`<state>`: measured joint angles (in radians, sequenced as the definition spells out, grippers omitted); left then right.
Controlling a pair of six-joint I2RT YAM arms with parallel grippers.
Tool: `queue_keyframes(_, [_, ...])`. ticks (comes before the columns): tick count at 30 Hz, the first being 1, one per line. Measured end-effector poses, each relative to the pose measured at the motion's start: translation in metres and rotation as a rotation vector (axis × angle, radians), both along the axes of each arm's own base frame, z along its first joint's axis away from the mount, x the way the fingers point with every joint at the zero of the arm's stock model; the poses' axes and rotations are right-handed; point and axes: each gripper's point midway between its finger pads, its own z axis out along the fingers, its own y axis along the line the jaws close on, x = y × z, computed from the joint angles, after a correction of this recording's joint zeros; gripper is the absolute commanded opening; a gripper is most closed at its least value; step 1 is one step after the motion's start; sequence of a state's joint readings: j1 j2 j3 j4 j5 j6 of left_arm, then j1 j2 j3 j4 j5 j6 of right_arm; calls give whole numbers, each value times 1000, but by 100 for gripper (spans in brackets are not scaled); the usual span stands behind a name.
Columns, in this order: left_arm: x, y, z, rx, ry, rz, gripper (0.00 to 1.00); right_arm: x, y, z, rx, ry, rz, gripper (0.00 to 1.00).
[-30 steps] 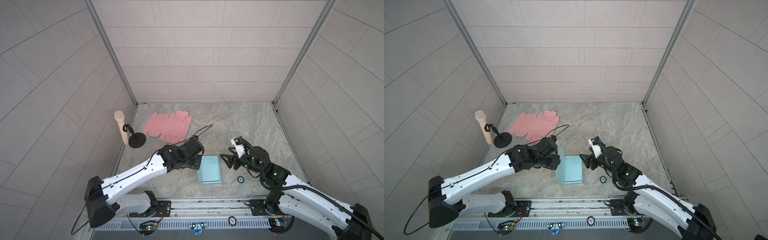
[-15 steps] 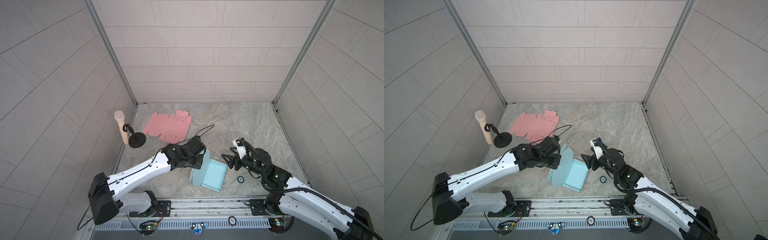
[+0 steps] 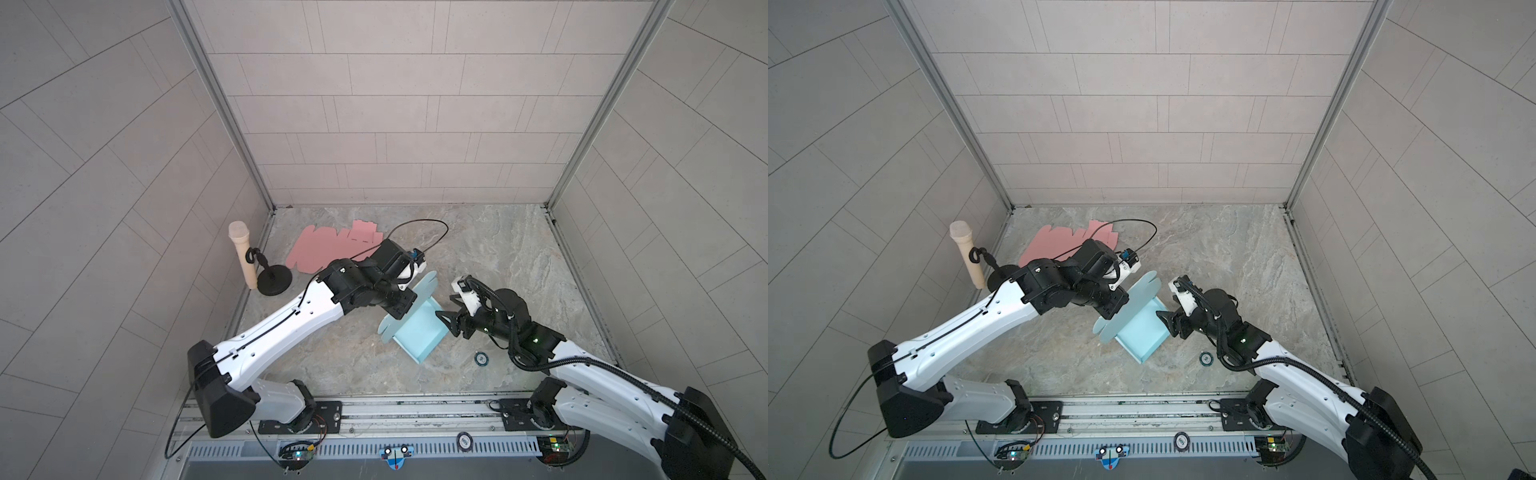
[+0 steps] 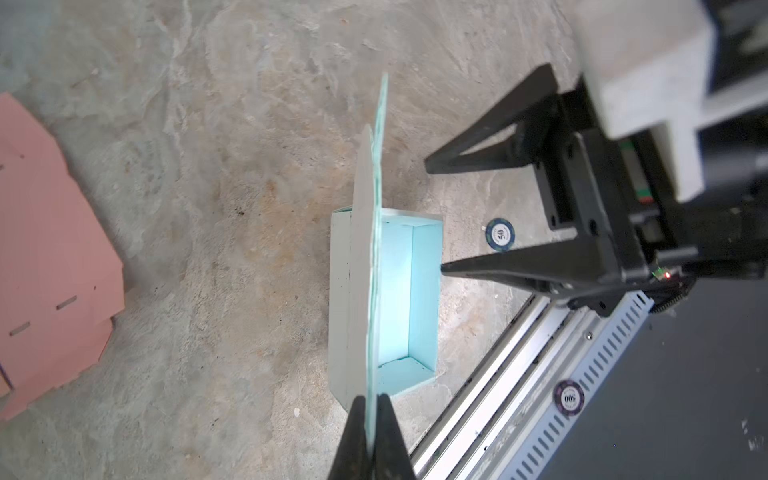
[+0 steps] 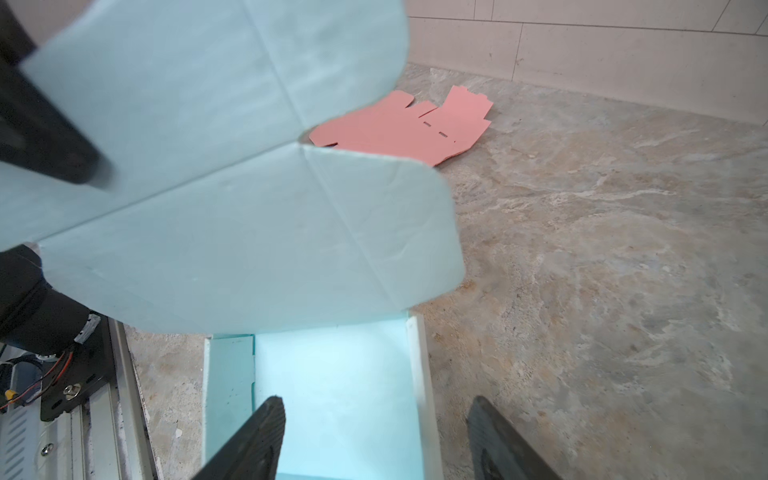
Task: Fold the paper box
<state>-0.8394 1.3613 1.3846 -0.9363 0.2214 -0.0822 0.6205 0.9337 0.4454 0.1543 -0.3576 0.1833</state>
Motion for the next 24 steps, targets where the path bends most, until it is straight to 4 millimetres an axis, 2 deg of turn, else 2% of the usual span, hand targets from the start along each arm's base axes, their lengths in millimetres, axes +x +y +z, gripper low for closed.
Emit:
queue_keyframes(6, [-5,10,-13,39,53,-110,0,7,-6,6,16,-18,10,71])
queue_keyframes(11, [-10,4,-11,21,61,-174,0,7,4,9,21,-9,68,70])
queue_keyframes(16, [-11,-4,-7,-1,71,-217,0,11,14,24,31,-32,112,69])
queue_keyframes(18, [-11,-6,-6,-7,72,-227,0,12,16,31,36,-51,124,66])
queue_keyframes(20, [-12,-7,-5,-12,72,-235,0,13,19,35,37,-60,138,59])
queue_keyframes(24, [-12,-6,-5,-8,73,-235,0,12,24,33,31,-49,174,49])
